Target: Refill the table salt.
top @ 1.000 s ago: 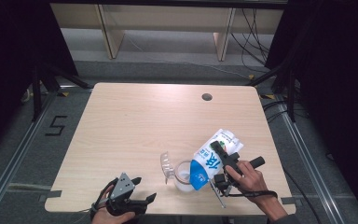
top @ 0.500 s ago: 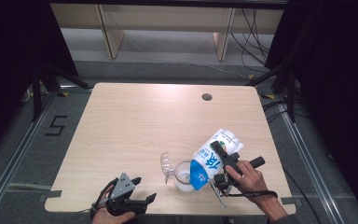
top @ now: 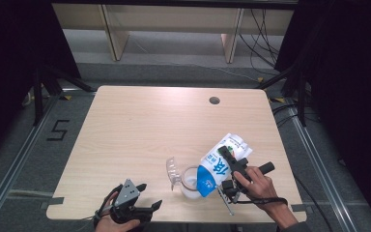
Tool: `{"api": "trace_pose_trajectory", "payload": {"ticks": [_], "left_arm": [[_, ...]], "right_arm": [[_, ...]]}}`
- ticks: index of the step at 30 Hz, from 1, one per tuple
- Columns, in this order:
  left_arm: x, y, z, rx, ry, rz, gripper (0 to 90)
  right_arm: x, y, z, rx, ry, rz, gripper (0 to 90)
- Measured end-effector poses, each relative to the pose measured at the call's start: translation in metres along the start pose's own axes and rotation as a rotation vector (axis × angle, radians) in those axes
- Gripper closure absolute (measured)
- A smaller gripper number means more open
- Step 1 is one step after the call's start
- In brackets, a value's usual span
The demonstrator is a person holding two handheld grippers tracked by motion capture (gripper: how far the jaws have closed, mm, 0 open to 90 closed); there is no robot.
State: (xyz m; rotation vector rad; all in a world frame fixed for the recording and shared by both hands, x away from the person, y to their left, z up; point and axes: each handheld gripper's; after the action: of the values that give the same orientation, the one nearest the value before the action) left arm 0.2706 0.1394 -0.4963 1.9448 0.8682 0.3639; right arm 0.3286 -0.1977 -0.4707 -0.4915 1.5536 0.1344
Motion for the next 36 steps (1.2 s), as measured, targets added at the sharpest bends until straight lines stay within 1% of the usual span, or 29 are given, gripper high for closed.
{"api": "trace_pose_trajectory", "payload": {"ticks": [1, 3, 4, 5, 6, 8, 10, 11, 14, 15, 16, 17, 18, 19, 20, 21, 22, 23, 25, 27, 29, 30, 32, 33, 34, 36], "left_arm": [[-0.0001, -0.0001, 0.0001, 0.0, -0.001, -0.003, 22.2], [0.0005, 0.0001, 0.0002, -0.001, -0.005, 0.006, 22.2], [-0.0003, -0.0003, 0.0004, -0.001, -0.001, -0.011, 22.2], [0.0003, 0.0001, -0.0001, 0.002, -0.002, 0.003, 22.2], [0.0003, 0.0, 0.0, 0.0, -0.002, 0.004, 22.2], [0.0, 0.0, -0.0001, 0.0, 0.001, 0.0, 22.2], [0.0003, 0.0, 0.0002, -0.001, -0.002, 0.002, 22.2], [0.0002, -0.0001, 0.0002, -0.003, -0.002, 0.003, 22.2], [0.0004, 0.0, 0.0001, -0.001, -0.003, 0.004, 22.2], [0.0005, -0.0001, 0.0004, -0.001, -0.005, 0.005, 22.2], [0.0005, -0.0001, 0.0004, -0.001, -0.005, 0.005, 22.2], [0.0004, -0.0002, 0.0005, -0.001, -0.006, 0.004, 22.2], [0.0004, -0.0001, 0.0005, -0.001, -0.006, 0.007, 22.2], [0.0001, -0.0002, 0.0006, -0.001, -0.005, 0.001, 22.2], [-0.0004, -0.0005, 0.0009, -0.001, -0.003, -0.013, 22.2], [-0.0004, -0.0005, 0.0009, -0.001, -0.003, -0.013, 22.2], [-0.0004, -0.0005, 0.0007, 0.0, -0.005, -0.014, 22.2], [-0.0005, -0.0005, 0.0008, -0.001, -0.005, -0.014, 22.2], [-0.0005, -0.0005, 0.0008, -0.001, -0.005, -0.014, 22.2], [-0.0008, -0.0006, 0.0011, -0.003, -0.006, -0.018, 22.2], [-0.0005, -0.0005, 0.0008, -0.001, -0.005, -0.014, 22.2], [-0.0005, -0.0005, 0.0007, 0.0, -0.005, -0.015, 22.2], [0.0004, -0.0001, 0.0004, -0.001, -0.004, 0.003, 22.2], [0.0005, -0.0001, 0.0005, -0.001, -0.005, 0.005, 22.2], [-0.0004, -0.0004, 0.0007, -0.001, -0.005, -0.012, 22.2], [-0.0005, -0.0005, 0.0007, -0.001, -0.005, -0.015, 22.2]], "right_arm": [[0.0, 0.0, 0.0, 0.0, 0.0, 0.0, 61.8], [-0.0002, 0.0, 0.0001, -0.002, -0.001, -0.004, 61.9], [-0.0003, -0.0001, 0.0001, -0.001, -0.003, -0.006, 62.0], [-0.0003, -0.0001, 0.0001, -0.001, -0.003, -0.006, 62.0], [0.0004, -0.0005, 0.0011, -0.014, -0.007, 0.003, 62.0], [-0.0002, -0.0003, 0.0001, 0.002, -0.004, -0.005, 62.1], [-0.0002, -0.0002, 0.0, 0.003, -0.004, -0.006, 62.1], [0.0021, -0.0007, 0.0004, 0.005, 0.007, 0.019, 62.2], [0.0019, -0.0004, 0.0001, 0.012, 0.007, 0.02, 62.4], [-0.0006, 0.0001, 0.0001, 0.004, -0.005, -0.008, 62.4], [-0.0006, 0.0001, 0.0001, 0.004, -0.005, -0.008, 62.4], [0.0017, -0.0004, 0.0001, 0.011, 0.006, 0.017, 62.5], [-0.0007, 0.0, 0.0002, 0.002, -0.005, -0.011, 62.6], [0.0019, -0.0008, 0.0004, 0.007, 0.004, 0.017, 62.6], [-0.0006, -0.0003, 0.0003, 0.001, -0.003, -0.011, 62.6], [-0.0006, -0.0003, 0.0003, 0.001, -0.003, -0.011, 62.6], [0.0015, -0.0007, 0.0002, 0.01, 0.004, 0.013, 62.6], [-0.0005, -0.0001, 0.0001, 0.003, -0.007, -0.008, 62.6], [-0.0009, 0.0, 0.0001, 0.004, -0.007, -0.01, 62.7], [-0.0011, 0.0, 0.0, 0.0, -0.017, -0.005, 63.2], [-0.0014, 0.0, 0.0001, 0.001, -0.018, -0.013, 63.6], [-0.001, -0.0002, 0.0001, 0.003, -0.02, -0.007, 63.7], [-0.0006, -0.0004, 0.0005, 0.003, -0.012, -0.009, 63.8], [-0.0007, -0.0005, 0.0005, 0.004, -0.012, -0.011, 63.9], [-0.0012, -0.0002, -0.0003, 0.01, -0.016, -0.012, 64.0], [-0.0008, -0.0004, 0.0003, 0.001, -0.019, -0.007, 64.2]]}}
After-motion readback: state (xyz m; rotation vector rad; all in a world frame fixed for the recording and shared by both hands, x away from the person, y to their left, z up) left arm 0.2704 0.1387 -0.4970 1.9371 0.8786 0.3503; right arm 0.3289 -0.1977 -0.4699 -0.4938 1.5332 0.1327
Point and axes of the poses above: each handheld gripper's, and its own axes: z roughly forward along the jaws, y roughly out of its top, x roughly to its left, and after that the axes turned 2 degrees about z, right-handed
